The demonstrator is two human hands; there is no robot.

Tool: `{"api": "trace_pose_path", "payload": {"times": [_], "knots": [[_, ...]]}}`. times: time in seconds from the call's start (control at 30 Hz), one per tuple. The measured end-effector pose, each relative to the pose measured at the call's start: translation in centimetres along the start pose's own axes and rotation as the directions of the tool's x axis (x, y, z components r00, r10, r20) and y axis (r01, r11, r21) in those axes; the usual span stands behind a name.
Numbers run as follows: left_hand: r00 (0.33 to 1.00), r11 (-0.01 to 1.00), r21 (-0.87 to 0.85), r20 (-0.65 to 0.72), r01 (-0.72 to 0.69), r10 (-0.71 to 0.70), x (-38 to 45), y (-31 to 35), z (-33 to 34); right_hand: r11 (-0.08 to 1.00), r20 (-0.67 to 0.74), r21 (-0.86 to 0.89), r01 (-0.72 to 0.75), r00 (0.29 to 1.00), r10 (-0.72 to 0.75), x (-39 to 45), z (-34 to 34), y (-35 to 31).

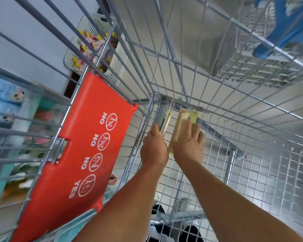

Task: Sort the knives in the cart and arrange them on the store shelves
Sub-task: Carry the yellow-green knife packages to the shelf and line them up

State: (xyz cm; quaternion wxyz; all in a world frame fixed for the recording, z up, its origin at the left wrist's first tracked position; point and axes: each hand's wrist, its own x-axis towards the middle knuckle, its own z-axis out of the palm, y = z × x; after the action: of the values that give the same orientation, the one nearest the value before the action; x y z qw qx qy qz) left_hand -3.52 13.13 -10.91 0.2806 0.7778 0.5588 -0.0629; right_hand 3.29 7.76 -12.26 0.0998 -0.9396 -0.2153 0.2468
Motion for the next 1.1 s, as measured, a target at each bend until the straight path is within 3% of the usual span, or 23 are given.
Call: {"api": "trace_pose_path", "payload": {"times": [0.13, 0.23, 0.37, 0.7, 0.9, 1.0, 1.1], "knots": [[1.0, 0.999, -0.031, -0.008, -0.011, 0.011, 0.4, 0.0, -0.5, 0.999, -0.022, 0.043, 0.011, 1.0, -0.01, 0.1, 0.4, -0.1], [0.999, 1.0, -0.024, 0.035, 0.001, 0.0, 0.9, 0.2, -0.5, 0.993, -0.035, 0.004, 0.117, 0.993, -0.117, 0.1, 0.8, -0.4], [0.995, 0.995, -0.059, 0.069, 0.075, -0.071, 0.8, 0.2, -1.3, 0.973, 0.033, 0.231, -0.014, 0.999, 0.007, 0.0, -0.6, -1.0], [0.991, 0.942, -0.314, -0.022, 0.118, -0.131, -3.9, 2.2, -7.2, 0.929, -0.007, 0.325, 0.178, 0.983, -0.186, -4.5, -7.2, -2.2], [0.957, 0.867, -0.49, -0.194, 0.095, -0.214, -10.1, 4.8, -12.6, 0.826, -0.122, 0.398, 0.399, 0.915, -0.384, -8.3, -14.2, -3.1], [0.914, 0.812, -0.583, -0.312, 0.033, -0.262, -14.0, 6.1, -15.1, 0.713, -0.203, 0.432, 0.553, 0.829, -0.521, -10.3, -17.5, -3.3], [0.85, 0.783, -0.623, -0.411, 0.002, -0.329, -18.2, 6.9, -17.5, 0.64, -0.187, 0.421, 0.643, 0.752, -0.632, -13.1, -21.1, -3.5]]}}
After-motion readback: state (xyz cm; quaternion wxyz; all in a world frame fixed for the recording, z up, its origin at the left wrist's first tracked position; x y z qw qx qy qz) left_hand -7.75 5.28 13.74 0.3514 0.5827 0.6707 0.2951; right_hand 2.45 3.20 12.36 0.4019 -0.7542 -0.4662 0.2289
